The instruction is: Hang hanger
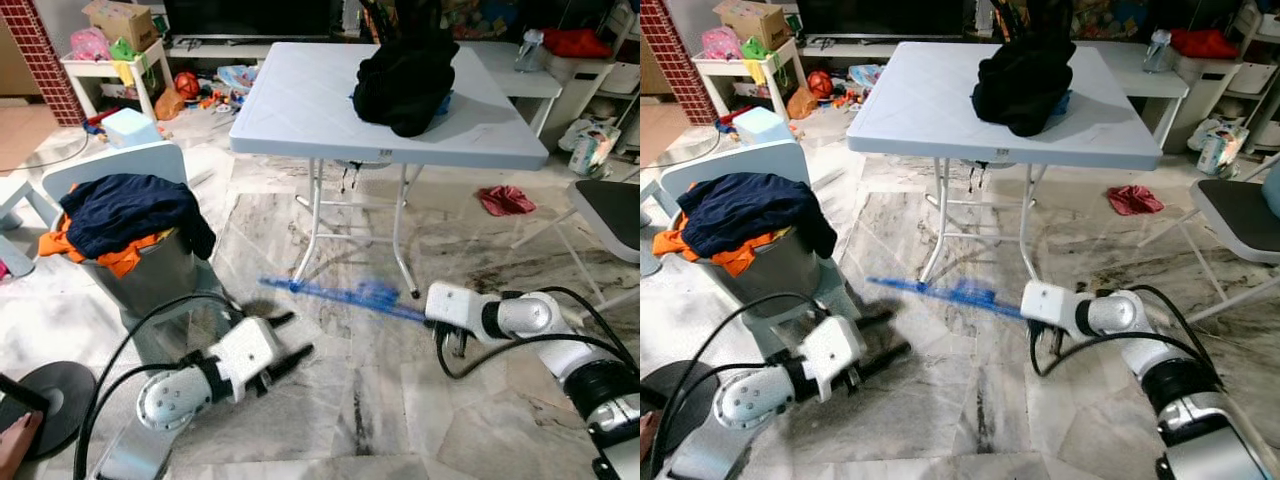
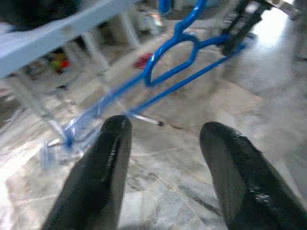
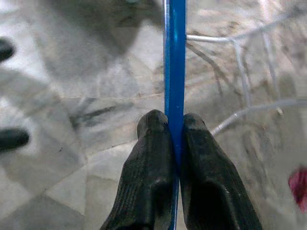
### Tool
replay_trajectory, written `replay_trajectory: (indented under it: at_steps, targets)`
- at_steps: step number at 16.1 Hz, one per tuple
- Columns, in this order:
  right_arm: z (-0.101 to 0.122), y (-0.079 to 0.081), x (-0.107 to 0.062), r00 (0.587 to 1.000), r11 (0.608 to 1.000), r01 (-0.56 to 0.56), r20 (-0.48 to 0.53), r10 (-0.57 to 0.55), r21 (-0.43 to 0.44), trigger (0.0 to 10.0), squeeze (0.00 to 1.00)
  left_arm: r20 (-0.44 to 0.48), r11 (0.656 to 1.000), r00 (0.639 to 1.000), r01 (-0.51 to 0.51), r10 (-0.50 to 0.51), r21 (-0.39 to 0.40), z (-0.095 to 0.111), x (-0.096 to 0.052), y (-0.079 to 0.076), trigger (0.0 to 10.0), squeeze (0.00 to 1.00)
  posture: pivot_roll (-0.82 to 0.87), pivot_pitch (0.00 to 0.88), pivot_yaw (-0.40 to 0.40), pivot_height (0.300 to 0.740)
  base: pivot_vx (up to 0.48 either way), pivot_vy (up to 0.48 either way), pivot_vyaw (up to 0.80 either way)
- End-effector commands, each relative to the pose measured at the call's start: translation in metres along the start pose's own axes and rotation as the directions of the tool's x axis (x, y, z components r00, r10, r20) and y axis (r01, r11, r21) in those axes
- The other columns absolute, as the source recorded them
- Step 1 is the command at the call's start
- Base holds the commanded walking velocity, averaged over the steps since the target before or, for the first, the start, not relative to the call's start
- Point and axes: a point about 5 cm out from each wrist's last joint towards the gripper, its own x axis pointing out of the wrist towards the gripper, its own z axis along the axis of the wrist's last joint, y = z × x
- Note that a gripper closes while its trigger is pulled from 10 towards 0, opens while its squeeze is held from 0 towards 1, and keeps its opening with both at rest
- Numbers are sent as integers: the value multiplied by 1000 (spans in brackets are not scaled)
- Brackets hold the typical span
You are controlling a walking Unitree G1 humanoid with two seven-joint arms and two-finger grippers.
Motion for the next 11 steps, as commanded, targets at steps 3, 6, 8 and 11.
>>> replay_trajectory:
  at_steps: [3,6,8,11]
  targets:
    - [-6,-14,4,949,860,294,-23,-314,417,0,0,12,959,962,-271,273,-84,0,3,16,10000,1000,-79,0,-33,740,0,0,0]
    - [-14,-6,8,931,660,297,-57,-360,690,78,0,-20,884,897,-438,441,-162,-3,3,27,10000,1000,-85,0,-33,740,0,0,0]
    - [-21,-1,4,889,510,353,-111,-444,784,4745,0,-53,794,826,-556,562,-248,-8,-2,32,10000,1000,-88,0,-37,740,0,0,0]
    - [-32,7,-2,833,339,448,-248,-495,827,10000,0,-80,712,766,-625,637,-320,-11,-5,36,10000,1000,-91,0,-38,740,0,0,0]
